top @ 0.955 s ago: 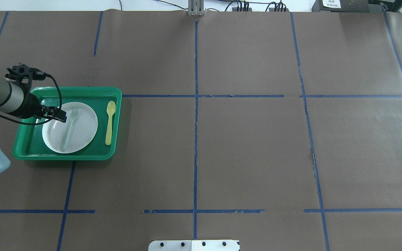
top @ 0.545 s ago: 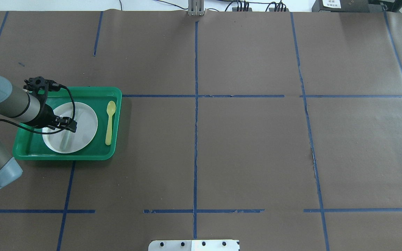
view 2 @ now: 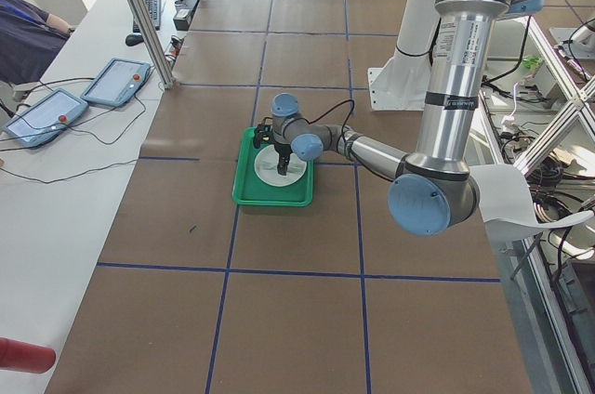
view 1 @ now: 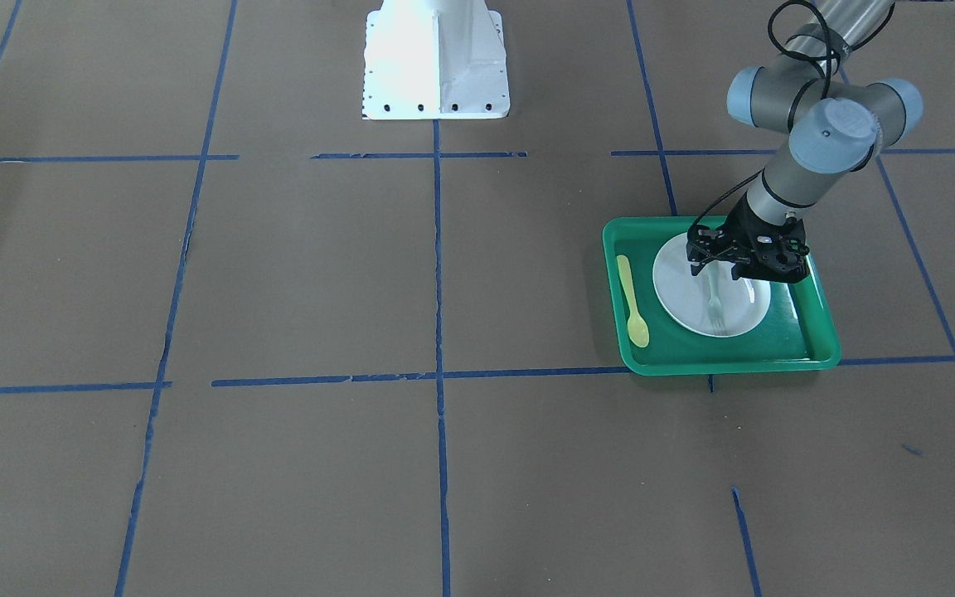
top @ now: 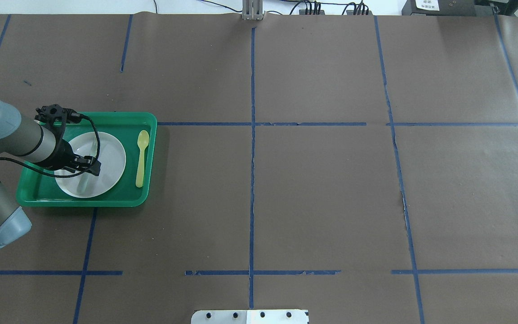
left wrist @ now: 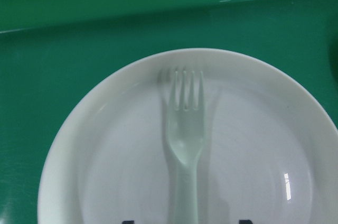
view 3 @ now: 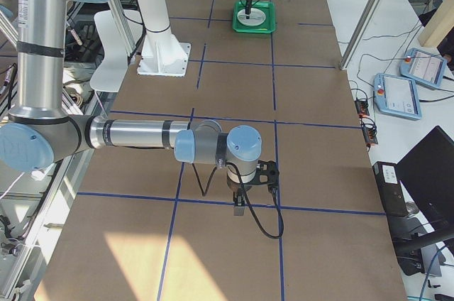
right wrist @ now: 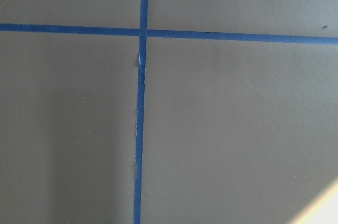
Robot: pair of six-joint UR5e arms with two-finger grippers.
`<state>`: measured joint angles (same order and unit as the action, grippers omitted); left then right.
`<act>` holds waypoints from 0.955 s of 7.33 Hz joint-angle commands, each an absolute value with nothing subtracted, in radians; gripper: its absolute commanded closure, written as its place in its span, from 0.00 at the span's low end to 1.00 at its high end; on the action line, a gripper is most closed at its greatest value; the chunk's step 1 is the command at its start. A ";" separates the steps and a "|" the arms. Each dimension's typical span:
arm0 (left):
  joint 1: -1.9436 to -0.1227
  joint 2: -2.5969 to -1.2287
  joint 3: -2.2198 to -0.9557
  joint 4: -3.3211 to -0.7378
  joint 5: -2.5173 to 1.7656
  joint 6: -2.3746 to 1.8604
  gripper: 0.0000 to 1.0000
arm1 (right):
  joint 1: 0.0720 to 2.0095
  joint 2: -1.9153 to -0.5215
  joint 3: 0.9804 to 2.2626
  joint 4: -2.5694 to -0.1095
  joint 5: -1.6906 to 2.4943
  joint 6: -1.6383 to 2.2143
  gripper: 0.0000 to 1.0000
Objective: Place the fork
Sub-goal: 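Lower the left gripper onto the fork on the plate and grasp it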
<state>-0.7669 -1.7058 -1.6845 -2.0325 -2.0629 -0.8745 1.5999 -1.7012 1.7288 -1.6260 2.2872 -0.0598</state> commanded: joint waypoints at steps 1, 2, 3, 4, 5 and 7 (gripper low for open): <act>-0.765 -1.706 -1.684 -2.031 -2.063 -0.877 0.33 | 1.600 -1.701 1.729 -1.626 2.287 -0.060 0.00; -0.765 -1.704 -1.681 -2.031 -2.063 -0.882 0.33 | 1.600 -1.701 1.729 -1.626 2.287 -0.060 0.00; -0.764 -1.706 -1.672 -2.033 -2.063 -0.905 0.33 | 1.600 -1.701 1.729 -1.626 2.287 -0.060 0.00; -0.764 -1.706 -1.671 -2.033 -2.063 -0.907 0.33 | 1.600 -1.701 1.729 -1.626 2.287 -0.060 0.00; -0.764 -1.706 -1.667 -2.034 -2.065 -0.907 0.33 | 1.600 -1.701 1.729 -1.626 2.287 -0.060 0.00; -0.764 -1.707 -1.667 -2.023 -2.158 -0.907 0.81 | 1.600 -1.701 1.729 -1.626 2.287 -0.060 0.00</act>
<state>-0.7640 -1.7062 -1.6682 -2.0309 -2.0967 -0.9061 1.5999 -1.7012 1.7288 -1.6260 2.2872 -0.0598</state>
